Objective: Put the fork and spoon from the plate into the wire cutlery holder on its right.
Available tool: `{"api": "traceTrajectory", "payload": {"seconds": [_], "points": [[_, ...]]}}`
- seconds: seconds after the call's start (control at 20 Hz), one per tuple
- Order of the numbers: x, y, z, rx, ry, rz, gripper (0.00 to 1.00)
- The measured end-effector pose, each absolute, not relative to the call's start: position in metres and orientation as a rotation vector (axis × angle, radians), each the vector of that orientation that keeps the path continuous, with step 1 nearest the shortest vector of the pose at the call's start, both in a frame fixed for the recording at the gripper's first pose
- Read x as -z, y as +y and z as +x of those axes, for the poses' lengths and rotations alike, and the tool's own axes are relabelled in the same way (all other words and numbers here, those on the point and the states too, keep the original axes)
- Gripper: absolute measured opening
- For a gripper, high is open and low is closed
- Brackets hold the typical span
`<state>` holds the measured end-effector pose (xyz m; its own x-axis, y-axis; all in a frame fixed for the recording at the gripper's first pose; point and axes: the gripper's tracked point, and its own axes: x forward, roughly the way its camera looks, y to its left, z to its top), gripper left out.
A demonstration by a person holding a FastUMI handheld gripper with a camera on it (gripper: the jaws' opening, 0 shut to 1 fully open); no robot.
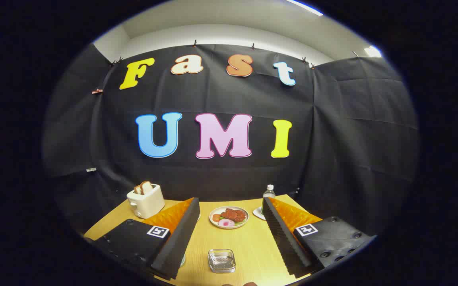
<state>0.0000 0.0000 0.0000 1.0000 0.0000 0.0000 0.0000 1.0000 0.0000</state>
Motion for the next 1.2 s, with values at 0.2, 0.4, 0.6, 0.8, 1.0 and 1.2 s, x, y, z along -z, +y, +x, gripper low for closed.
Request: {"api": "traceTrajectory", "payload": {"seconds": [0.2, 0.4, 0.6, 0.8, 1.0, 1.2], "points": [[0.007, 0.02, 0.008, -0.061, -0.002, 0.005, 1.0], [0.012, 0.028, 0.014, -0.09, 0.013, -0.013, 0.99], [0.021, 0.03, 0.014, -0.102, 0.033, -0.014, 0.98], [0.022, 0.035, 0.015, -0.119, 0.039, -0.018, 0.98], [0.027, 0.042, 0.018, -0.125, 0.049, -0.034, 0.98], [0.039, 0.063, 0.023, -0.155, 0.083, -0.03, 0.98]]}}
